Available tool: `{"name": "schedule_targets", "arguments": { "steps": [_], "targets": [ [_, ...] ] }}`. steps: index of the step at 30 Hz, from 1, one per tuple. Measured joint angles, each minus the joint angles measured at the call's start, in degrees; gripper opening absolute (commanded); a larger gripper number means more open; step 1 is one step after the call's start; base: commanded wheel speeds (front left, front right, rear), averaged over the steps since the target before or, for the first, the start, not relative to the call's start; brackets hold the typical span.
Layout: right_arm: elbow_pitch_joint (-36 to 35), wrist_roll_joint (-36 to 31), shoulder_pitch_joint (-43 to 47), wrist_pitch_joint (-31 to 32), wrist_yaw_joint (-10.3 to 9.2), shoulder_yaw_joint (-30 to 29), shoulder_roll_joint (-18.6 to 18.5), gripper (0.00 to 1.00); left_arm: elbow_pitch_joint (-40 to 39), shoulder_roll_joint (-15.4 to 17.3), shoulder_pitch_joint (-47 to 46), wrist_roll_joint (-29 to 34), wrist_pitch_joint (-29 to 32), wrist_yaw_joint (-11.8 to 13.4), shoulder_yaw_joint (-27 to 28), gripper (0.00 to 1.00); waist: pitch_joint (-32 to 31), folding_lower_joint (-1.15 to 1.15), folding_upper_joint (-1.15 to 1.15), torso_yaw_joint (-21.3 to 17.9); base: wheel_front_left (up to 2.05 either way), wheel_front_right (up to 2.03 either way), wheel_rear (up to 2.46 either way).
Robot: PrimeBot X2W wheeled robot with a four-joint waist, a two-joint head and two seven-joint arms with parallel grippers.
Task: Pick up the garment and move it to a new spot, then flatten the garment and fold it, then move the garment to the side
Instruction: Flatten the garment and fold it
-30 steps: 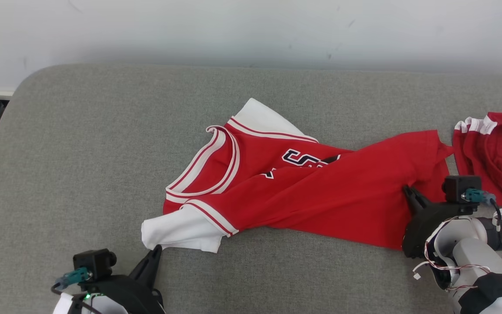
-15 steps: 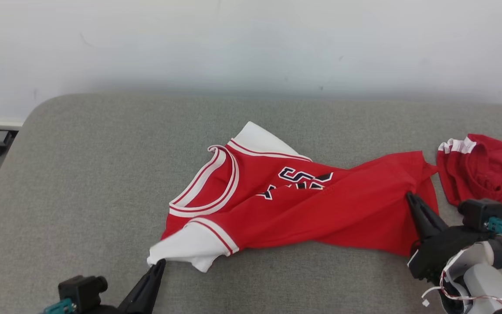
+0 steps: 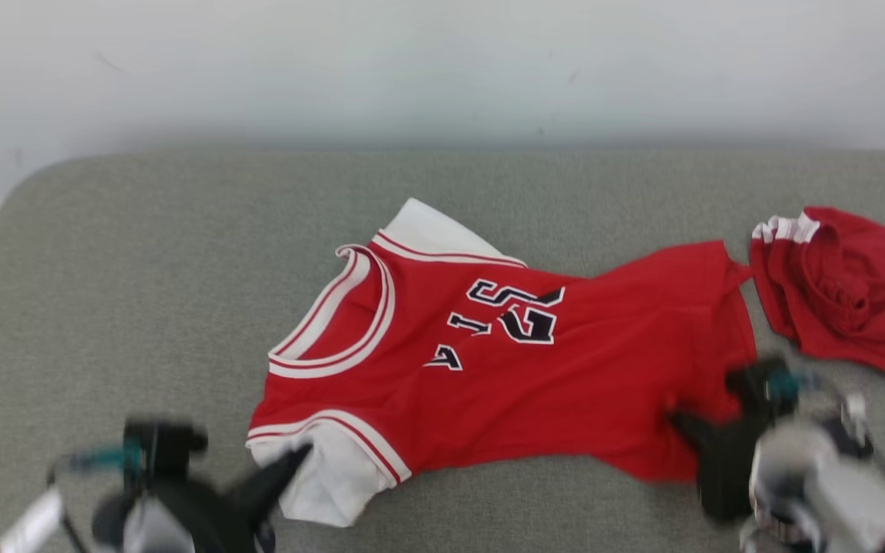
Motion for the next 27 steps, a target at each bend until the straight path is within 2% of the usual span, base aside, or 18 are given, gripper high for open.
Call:
{"name": "schedule_targets", "arguments": {
  "steps": [4, 6, 8, 9, 11, 13, 15, 17, 20, 22, 23, 24, 26, 27],
  "targets": [
    [2.0, 2.2, -15.6, 11.3, 0.00, -0.5, 0.3, 0.00, 2.6, 1.5, -15.3, -2.0, 10.8, -0.5, -0.4, 0.00, 2.8, 0.02, 0.00, -0.8, 0.00, 0.00, 0.00],
    [4.8, 3.1, -24.3, 17.7, -0.14, -0.8, 0.9, 0.00, 5.0, 1.9, -23.9, -6.1, 17.5, -1.0, -0.2, 0.00, 4.4, 0.02, 0.00, -1.2, 0.00, 0.00, 0.00],
    [7.1, 2.7, -33.8, 22.5, -1.60, -1.3, 1.4, 0.00, 8.5, 1.0, -33.1, -8.1, 22.1, -0.9, 1.3, 0.00, 6.0, 0.02, 0.01, -1.5, 0.00, 0.00, 0.00],
    [7.3, 2.4, -38.4, 23.0, -3.09, -2.9, 1.9, 0.00, 10.0, 0.3, -37.7, -7.0, 23.2, -0.9, 2.9, 0.00, 6.8, 0.03, 0.02, -1.6, 0.00, 0.00, 0.00],
    [5.3, -1.4, -46.7, 21.1, -5.68, -6.3, 2.5, 0.00, 11.2, -2.5, -46.2, -3.5, 22.1, -0.7, 9.4, 0.00, 8.4, 0.03, 0.01, -1.8, 0.00, 0.00, 0.00],
    [3.1, -5.4, -54.6, 15.9, -5.88, -7.7, 2.7, 0.00, 12.2, -5.5, -54.3, 0.2, 17.6, 0.3, 14.6, 0.00, 10.1, 0.03, 0.01, -1.9, 0.00, 0.00, 0.00],
    [2.1, -7.1, -62.2, 8.8, -5.80, -8.7, 3.0, 0.00, 14.0, -7.5, -62.1, 3.0, 11.5, 2.8, 17.2, 0.00, 11.7, 0.02, 0.01, -1.8, 0.00, 0.00, 0.00],
    [1.6, -6.3, -68.2, 3.2, -5.21, -9.5, 4.0, 0.00, 14.2, -7.4, -68.4, 4.8, 7.0, 3.3, 17.2, 0.00, 13.4, 0.03, 0.01, -1.7, 0.00, 0.00, 0.00],
    [-1.0, -6.3, -66.8, -3.9, -3.31, -8.7, 5.2, 0.00, 10.0, -5.8, -67.5, 7.4, 1.4, 3.0, 17.5, 0.00, 15.9, 0.00, 0.00, -1.3, 0.00, 0.00, 0.00],
    [-1.0, -6.5, -60.8, -7.8, -2.26, -7.6, 5.3, 0.00, 9.2, -6.4, -61.5, 7.4, -2.2, 2.8, 16.9, 0.00, 17.5, 0.01, 0.00, -1.0, 0.00, 0.00, 0.00],
    [-1.0, -6.5, -60.8, -7.8, -2.26, -7.6, 5.3, 0.00, 9.2, -6.4, -61.5, 7.4, -2.2, 2.8, 16.9, 0.00, 17.5, 0.01, 0.00, -1.0, 0.00, 0.00, 0.00],
    [-0.9, -6.2, -56.5, -9.6, -2.27, -7.9, 5.3, 0.00, 9.1, -6.5, -57.2, 7.3, -2.4, 1.9, 15.5, 0.00, 18.1, 0.02, 0.01, -0.9, 0.00, 0.00, 0.00],
    [-1.2, -5.4, -46.4, -11.4, -2.00, -8.1, 4.5, 0.00, 10.1, -9.1, -47.7, 5.7, -3.9, 2.2, 14.2, 0.00, 18.9, 0.06, 0.03, -0.4, 0.00, 0.00, 0.00],
    [-1.1, -4.9, -41.6, -12.7, -2.02, -8.1, 4.5, 0.00, 10.2, -9.3, -43.0, 5.1, -3.9, 1.5, 13.0, 0.00, 19.1, 0.06, 0.03, -0.1, 0.00, 0.00, 0.00]
  ]
}}
